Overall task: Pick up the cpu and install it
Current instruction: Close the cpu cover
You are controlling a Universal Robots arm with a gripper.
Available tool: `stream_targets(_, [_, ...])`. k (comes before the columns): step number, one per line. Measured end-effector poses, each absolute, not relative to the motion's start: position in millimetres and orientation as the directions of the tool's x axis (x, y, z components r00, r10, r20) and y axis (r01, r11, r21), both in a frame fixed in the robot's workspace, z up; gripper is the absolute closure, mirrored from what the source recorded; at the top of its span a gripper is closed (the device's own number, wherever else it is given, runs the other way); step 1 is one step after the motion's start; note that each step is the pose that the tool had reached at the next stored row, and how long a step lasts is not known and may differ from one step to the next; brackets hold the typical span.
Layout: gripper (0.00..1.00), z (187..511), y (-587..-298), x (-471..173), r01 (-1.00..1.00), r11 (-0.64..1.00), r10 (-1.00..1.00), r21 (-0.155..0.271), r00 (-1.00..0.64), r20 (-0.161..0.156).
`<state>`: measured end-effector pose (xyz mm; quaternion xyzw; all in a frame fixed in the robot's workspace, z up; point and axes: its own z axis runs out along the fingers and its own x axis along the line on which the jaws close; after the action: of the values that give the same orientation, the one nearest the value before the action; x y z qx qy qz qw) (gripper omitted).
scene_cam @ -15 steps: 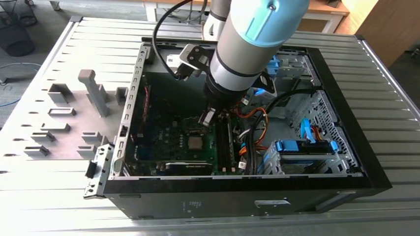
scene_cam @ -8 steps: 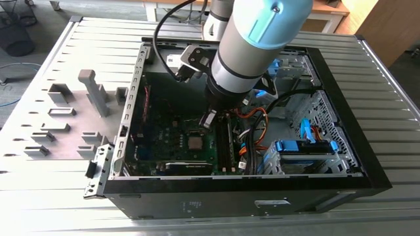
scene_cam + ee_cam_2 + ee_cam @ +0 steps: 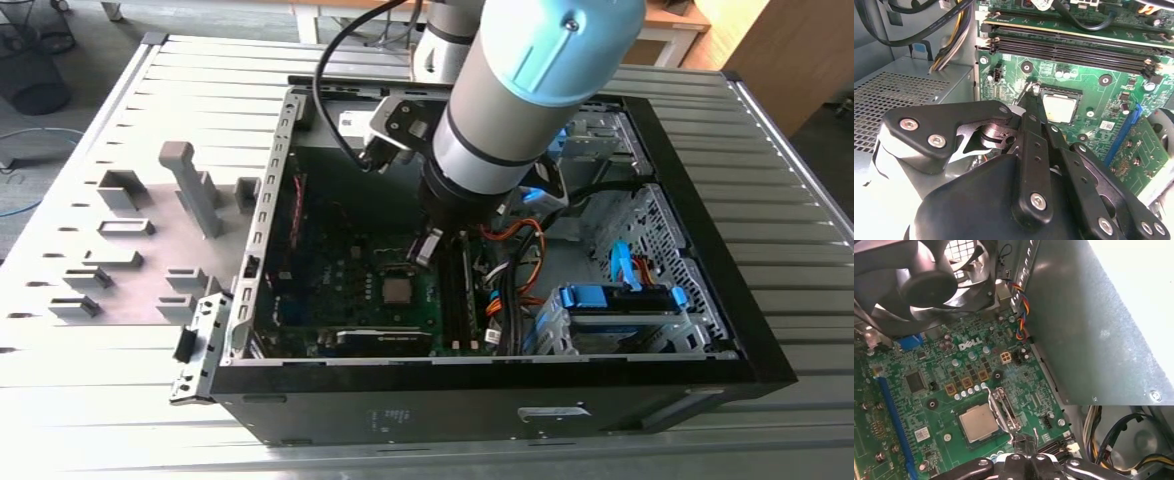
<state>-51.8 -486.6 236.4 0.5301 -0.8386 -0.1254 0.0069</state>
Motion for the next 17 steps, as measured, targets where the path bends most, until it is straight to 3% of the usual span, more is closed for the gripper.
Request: stream_targets(17, [0.89,236.4,-489.2,-47.6,-0.888,0.402,-0.895,0.224,-0.433,-0.111])
